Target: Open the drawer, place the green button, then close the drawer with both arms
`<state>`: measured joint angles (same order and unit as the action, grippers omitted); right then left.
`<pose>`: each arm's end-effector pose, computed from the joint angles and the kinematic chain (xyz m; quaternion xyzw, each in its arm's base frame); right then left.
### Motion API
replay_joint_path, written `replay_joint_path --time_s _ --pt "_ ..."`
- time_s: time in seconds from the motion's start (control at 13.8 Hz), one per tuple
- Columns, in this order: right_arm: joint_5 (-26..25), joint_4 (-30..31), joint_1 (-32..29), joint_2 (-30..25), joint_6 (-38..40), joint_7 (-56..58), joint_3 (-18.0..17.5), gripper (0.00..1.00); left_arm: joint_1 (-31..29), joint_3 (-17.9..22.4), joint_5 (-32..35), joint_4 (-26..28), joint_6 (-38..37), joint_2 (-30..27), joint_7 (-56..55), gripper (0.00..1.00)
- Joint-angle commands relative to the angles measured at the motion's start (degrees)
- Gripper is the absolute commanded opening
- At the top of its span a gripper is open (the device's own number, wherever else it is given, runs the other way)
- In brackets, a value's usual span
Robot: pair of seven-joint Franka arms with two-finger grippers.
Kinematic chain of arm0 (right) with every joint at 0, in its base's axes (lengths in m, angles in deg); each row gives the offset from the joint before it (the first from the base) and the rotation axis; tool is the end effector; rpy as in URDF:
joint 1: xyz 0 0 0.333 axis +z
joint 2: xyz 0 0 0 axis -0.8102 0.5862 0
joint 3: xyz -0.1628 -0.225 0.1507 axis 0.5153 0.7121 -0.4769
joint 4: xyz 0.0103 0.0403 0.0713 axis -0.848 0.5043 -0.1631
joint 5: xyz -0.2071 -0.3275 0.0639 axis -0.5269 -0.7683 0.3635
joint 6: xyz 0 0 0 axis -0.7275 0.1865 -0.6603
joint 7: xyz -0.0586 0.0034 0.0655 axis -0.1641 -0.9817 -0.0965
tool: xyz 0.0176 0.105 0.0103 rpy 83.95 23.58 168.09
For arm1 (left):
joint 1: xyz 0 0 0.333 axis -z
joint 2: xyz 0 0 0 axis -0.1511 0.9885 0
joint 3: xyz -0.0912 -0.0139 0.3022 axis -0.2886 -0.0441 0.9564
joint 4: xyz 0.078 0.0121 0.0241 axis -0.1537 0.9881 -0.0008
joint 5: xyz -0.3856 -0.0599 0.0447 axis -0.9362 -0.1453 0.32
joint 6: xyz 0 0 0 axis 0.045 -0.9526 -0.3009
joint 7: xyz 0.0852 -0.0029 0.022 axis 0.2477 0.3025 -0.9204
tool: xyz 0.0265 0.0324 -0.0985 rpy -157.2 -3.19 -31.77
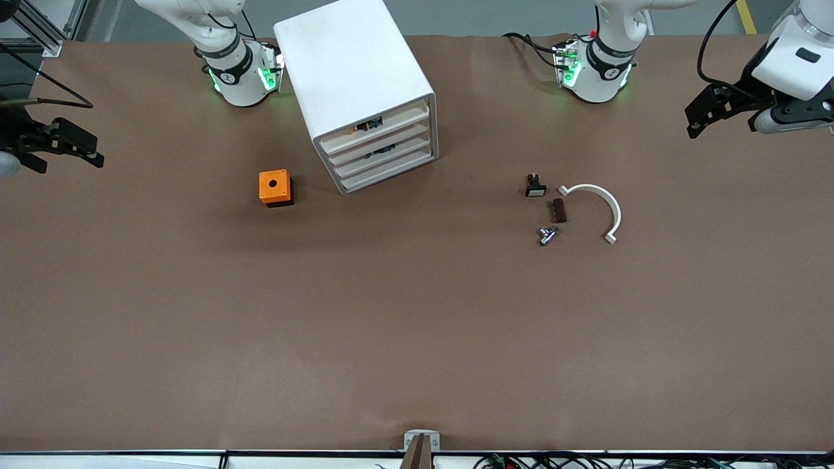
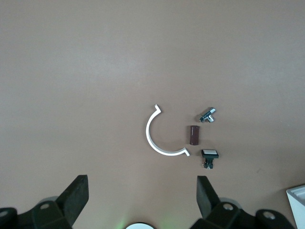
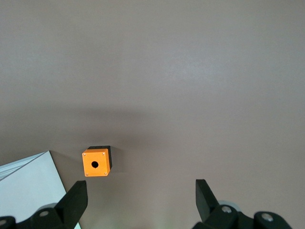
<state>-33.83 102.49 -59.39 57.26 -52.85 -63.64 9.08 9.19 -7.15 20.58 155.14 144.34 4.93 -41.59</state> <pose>0.5278 -0.0309 0.6207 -0.9989 -0.0421 0.0143 0.0111 0.4816 -0.0661 0.6432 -0.9992 -0.0245 -0.0072 0.0295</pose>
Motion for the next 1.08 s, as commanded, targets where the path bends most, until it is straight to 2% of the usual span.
replay_joint_path --time_s 0.0,0.51,1.01 --pt "0.0 1.5 0.2 -1.5 -1.1 -1.1 0.1 1.0 -1.0 0.3 -1.4 0.7 0.1 -0.8 2.4 1.0" --pt "0.0 1.5 0.3 -1.5 -1.6 -5.2 0.0 1.0 -0.9 0.2 -1.4 -2.6 -1.1 1.5 2.2 1.0" --pt "0.2 1.5 0.2 -1.5 -2.0 -5.4 0.1 1.0 -0.7 0.0 -1.4 -2.7 -2.0 1.8 2.4 1.0"
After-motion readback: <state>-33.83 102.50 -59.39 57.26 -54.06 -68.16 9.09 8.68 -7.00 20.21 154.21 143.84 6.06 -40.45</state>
